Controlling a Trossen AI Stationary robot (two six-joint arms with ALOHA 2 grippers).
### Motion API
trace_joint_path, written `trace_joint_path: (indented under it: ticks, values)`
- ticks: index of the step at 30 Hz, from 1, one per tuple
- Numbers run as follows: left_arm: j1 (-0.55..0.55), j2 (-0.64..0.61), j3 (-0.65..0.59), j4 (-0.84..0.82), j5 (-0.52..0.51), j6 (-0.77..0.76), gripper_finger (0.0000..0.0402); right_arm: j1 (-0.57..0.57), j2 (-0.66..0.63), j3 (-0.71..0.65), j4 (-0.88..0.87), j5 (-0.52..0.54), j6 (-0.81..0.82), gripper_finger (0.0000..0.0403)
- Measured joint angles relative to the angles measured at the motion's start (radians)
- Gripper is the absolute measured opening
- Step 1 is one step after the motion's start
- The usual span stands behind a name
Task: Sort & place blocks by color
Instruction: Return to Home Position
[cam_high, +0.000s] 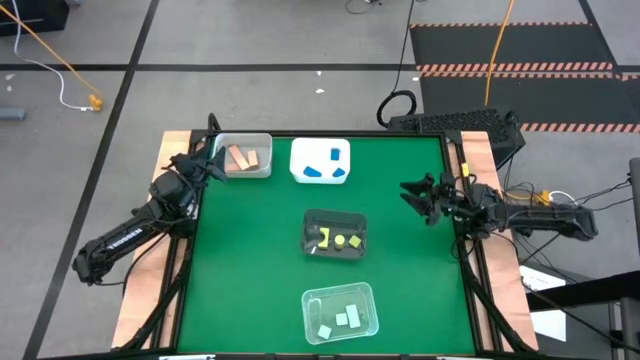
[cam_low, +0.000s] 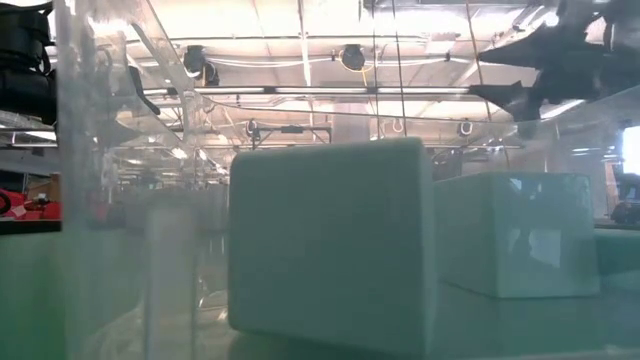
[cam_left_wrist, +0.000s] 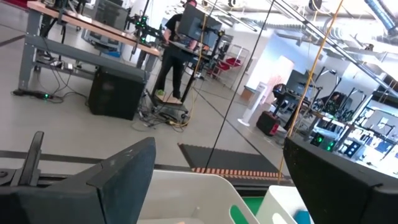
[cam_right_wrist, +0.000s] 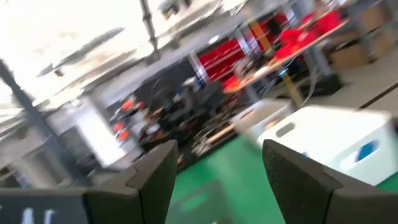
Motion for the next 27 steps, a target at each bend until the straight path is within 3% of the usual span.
trace_joint_path:
  ticks: [8, 27]
  values:
    - [0.0, 0.0, 0.0, 0.0, 0.0, 0.0, 0.0351, -0.249, -0.061, 0.0, 0.0, 0.0, 0.0, 0.0226]
    - [0.0, 0.0, 0.0, -0.001, 0.0, 0.0, 0.0351, -0.795, -0.065, 0.0, 0.0, 0.0, 0.0, 0.0226]
